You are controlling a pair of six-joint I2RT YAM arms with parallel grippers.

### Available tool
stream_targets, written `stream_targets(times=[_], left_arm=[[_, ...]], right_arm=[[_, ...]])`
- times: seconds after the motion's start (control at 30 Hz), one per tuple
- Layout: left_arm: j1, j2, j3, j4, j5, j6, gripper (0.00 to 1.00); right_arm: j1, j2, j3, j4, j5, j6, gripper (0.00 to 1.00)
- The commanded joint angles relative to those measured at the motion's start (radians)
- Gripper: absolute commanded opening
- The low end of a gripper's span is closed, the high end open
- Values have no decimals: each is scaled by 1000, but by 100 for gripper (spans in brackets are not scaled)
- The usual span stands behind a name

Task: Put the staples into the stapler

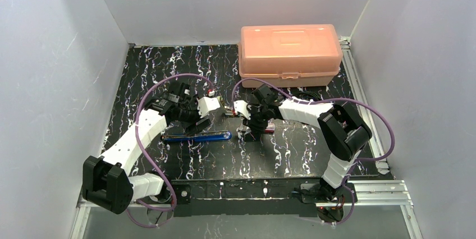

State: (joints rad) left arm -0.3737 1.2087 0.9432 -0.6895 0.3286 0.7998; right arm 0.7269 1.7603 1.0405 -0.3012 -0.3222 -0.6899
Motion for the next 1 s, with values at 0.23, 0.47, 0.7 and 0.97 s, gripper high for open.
stream_targets(times=[0.23, 0.47, 0.7, 0.97], left_arm=[[11, -24, 57, -59, 16, -1, 70], [11, -21, 76, -68, 10, -20, 71], [13, -27, 71, -14, -3, -66, 71], [43, -22, 91, 67, -15, -178, 74]], right_arm=[[5, 7, 85, -381, 23, -408, 28], [5, -4, 59, -495, 105, -570, 41], [-13, -66, 71, -388, 30, -365, 66], [-16, -190, 28, -222, 7, 45, 64]])
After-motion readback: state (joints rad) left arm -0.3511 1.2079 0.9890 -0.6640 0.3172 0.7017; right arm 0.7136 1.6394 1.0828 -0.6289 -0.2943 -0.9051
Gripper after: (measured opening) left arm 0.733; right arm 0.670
